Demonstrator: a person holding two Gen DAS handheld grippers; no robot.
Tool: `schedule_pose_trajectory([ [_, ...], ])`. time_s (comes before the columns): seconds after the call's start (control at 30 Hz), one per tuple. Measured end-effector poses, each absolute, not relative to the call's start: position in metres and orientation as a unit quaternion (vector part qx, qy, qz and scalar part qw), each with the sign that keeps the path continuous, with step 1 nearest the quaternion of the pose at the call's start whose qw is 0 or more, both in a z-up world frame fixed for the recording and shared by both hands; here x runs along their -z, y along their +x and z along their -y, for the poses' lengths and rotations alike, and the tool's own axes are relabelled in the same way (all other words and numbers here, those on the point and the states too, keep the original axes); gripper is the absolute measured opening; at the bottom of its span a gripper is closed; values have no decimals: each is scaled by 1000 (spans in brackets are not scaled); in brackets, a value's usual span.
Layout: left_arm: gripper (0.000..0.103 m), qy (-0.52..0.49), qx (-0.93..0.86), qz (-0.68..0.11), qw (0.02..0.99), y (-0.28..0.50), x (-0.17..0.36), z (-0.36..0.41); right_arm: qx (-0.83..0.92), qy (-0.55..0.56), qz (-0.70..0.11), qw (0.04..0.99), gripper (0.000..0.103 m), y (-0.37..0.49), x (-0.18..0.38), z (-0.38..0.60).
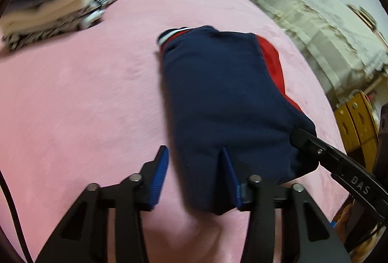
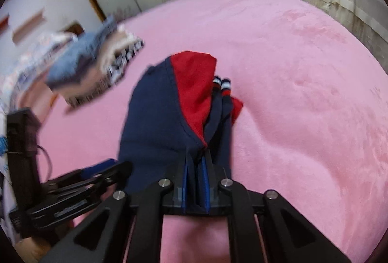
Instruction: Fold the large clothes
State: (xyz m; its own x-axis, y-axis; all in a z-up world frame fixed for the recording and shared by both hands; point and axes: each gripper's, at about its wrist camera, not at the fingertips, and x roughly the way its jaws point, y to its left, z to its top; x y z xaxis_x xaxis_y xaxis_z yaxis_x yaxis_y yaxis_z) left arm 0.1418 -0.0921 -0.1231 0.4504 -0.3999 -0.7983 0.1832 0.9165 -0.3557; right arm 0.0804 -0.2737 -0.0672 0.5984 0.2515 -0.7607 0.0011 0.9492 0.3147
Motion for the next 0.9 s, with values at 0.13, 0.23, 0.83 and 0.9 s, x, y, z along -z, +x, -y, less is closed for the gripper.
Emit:
schedule_pose_trajectory([
  [0.13, 36, -64, 174, -492, 851, 135, 130, 116, -51, 189, -487, 852, 10, 85, 113, 292],
  [0.23, 36, -37, 170, -486, 856, 131, 136, 125, -44, 198, -488, 849, 19, 86, 117, 294],
  [0.83, 20, -159, 156, -449, 865, 205, 81, 84, -122, 131, -416, 892, 28, 170, 38, 242],
  [0.9, 19, -167, 151, -455, 861, 217, 89, 86, -135, 135, -429, 883, 26, 188, 49, 235],
])
